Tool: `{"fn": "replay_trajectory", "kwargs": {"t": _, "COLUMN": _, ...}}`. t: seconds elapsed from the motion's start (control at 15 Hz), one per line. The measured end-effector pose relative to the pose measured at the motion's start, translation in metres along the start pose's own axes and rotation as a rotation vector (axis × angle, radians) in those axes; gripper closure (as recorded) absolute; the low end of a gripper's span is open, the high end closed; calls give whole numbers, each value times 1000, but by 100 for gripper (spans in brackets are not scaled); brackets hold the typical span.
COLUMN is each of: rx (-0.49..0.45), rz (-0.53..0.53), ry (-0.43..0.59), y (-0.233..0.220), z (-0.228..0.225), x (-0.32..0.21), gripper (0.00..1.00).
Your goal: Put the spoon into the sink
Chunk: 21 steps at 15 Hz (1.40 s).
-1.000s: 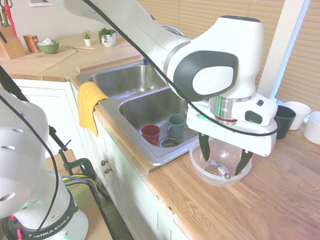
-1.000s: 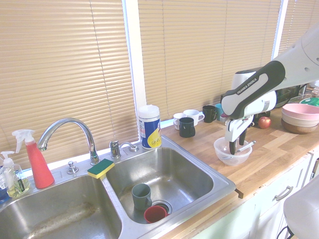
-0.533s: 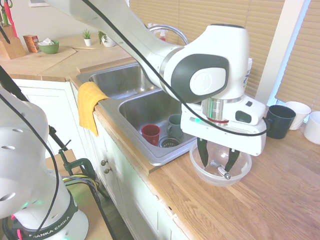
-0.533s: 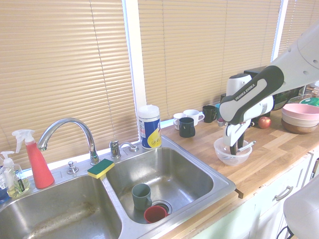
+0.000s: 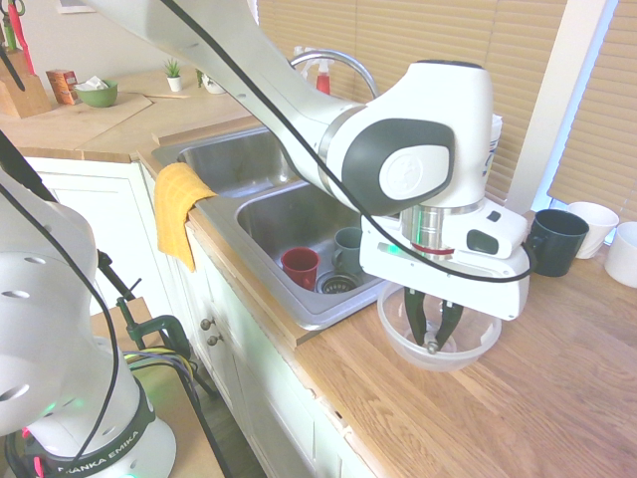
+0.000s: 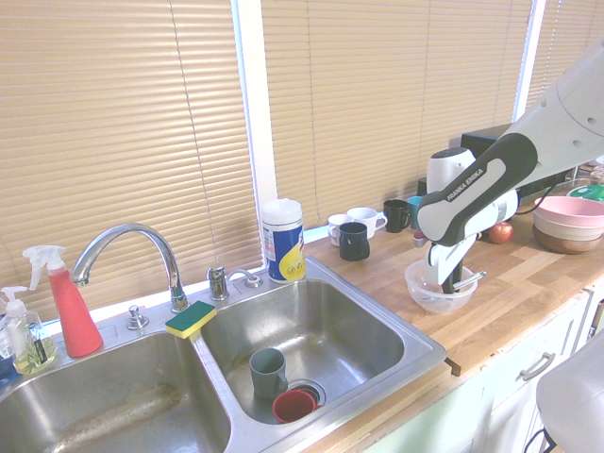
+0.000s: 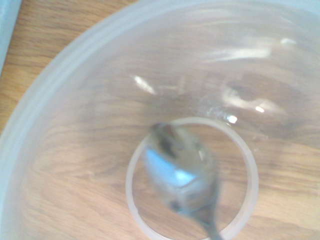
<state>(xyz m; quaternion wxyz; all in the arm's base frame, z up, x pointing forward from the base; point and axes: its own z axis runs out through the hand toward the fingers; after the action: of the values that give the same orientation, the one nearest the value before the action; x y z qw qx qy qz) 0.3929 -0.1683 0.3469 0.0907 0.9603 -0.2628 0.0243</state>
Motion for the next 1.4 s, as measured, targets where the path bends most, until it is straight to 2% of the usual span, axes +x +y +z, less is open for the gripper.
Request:
{"fn": "replay_trajectory", "kwargs": {"t": 0.53, "rx": 18, "rz": 3, "ry": 7, "y": 7, "z": -5, "x": 2, "gripper": 100}}
{"fn": "replay_trajectory", "kwargs": {"t": 1.07, "rx": 154, "rz": -8, "ry": 77, "y": 59, "z": -92, "x": -22, "gripper": 100}}
{"fn": "replay_trajectory", "kwargs": {"t": 1.27, "rx": 182, "rz": -67, "ry": 124, "y": 29, "z": -116, "x": -40, "gripper": 100}}
{"fn": "replay_trajectory", "kwargs": {"t": 1.4, "rx": 201, "rz": -152, "ry": 126, "y": -30, "z": -126, "x": -54, "gripper": 100}}
